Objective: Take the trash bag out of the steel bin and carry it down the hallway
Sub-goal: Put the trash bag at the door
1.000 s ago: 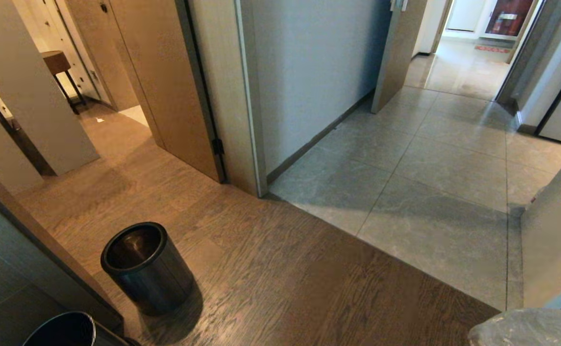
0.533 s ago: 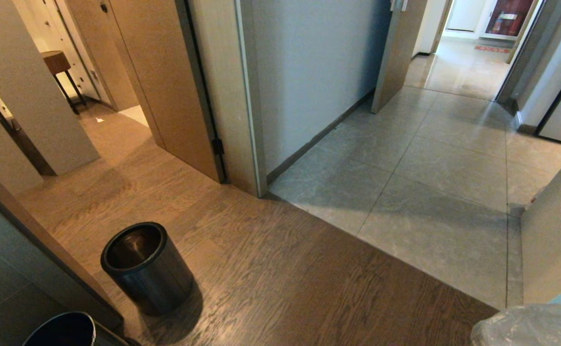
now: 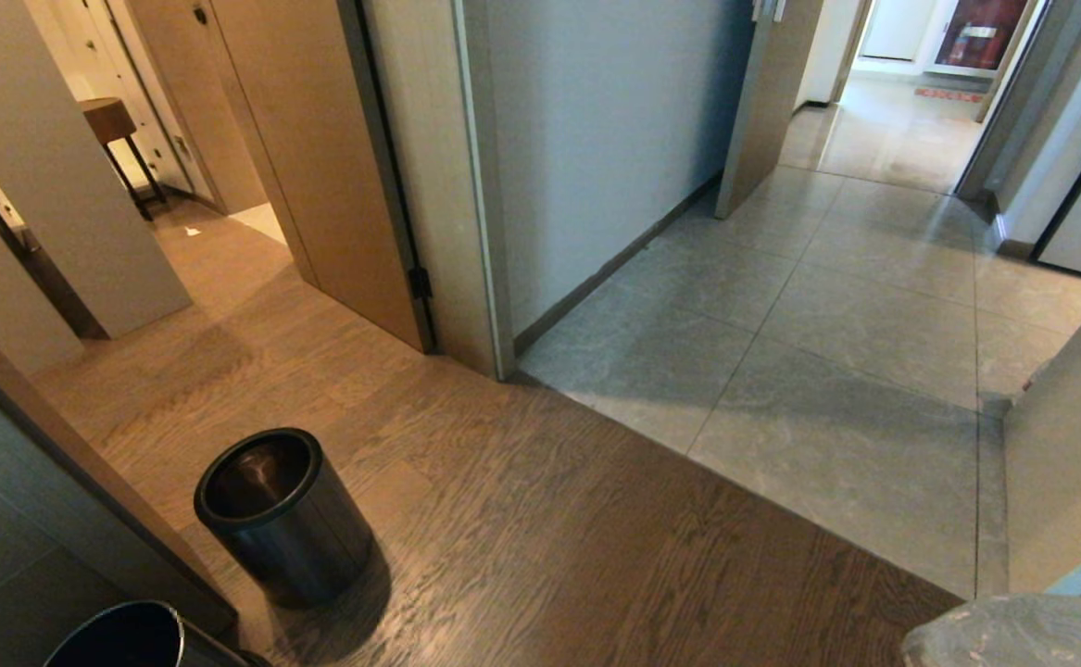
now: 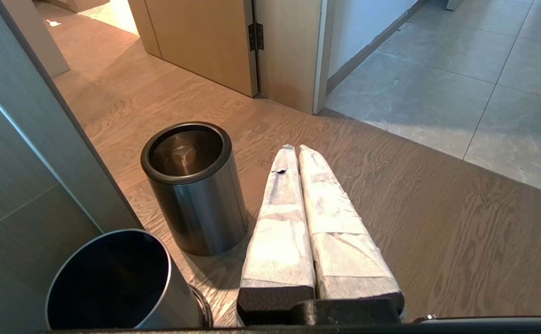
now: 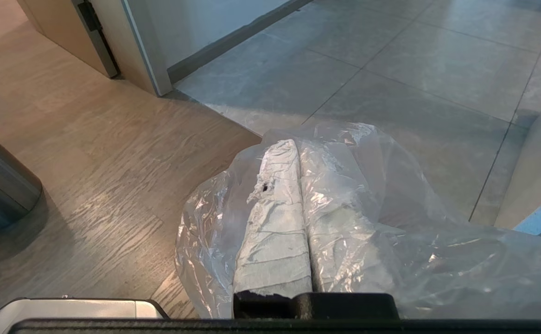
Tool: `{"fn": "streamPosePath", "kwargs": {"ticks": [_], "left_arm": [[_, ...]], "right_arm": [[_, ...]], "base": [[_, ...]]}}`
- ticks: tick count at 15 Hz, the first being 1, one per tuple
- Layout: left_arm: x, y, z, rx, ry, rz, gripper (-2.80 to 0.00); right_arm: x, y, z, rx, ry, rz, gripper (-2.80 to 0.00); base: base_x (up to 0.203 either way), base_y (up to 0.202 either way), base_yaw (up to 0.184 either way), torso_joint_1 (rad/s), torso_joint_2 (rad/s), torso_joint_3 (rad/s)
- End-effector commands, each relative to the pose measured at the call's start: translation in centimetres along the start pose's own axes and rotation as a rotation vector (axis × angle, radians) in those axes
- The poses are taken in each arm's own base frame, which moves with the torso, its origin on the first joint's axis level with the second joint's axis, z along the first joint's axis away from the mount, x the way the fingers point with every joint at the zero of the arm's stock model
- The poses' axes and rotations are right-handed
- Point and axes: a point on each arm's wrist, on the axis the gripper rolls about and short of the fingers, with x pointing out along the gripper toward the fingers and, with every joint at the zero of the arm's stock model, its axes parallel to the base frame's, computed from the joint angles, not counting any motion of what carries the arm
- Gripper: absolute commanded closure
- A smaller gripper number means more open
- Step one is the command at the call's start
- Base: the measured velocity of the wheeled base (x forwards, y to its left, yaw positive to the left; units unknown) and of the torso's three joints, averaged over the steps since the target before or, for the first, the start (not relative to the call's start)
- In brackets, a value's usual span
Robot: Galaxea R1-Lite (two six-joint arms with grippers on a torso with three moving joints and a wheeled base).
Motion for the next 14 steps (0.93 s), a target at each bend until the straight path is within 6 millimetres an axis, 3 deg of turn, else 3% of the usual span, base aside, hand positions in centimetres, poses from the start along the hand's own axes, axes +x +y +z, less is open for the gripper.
{"fn": "streamPosePath", "kwargs": {"ticks": [1, 14], "left_arm": [[0.09, 0.00, -0.34, -0.001, 0.012, 0.000, 0.00], [0.09, 0.00, -0.34, -0.001, 0.012, 0.000, 0.00]], "right_arm": [[0.01, 0.00, 0.01, 0.000, 0.001, 0.000, 0.00], [0.01, 0.00, 0.01, 0.000, 0.001, 0.000, 0.00]], "base": [[0.000, 0.000, 0.000, 0.000, 0.00, 0.000], [0.000, 0.000, 0.000, 0.000, 0.00, 0.000]]}}
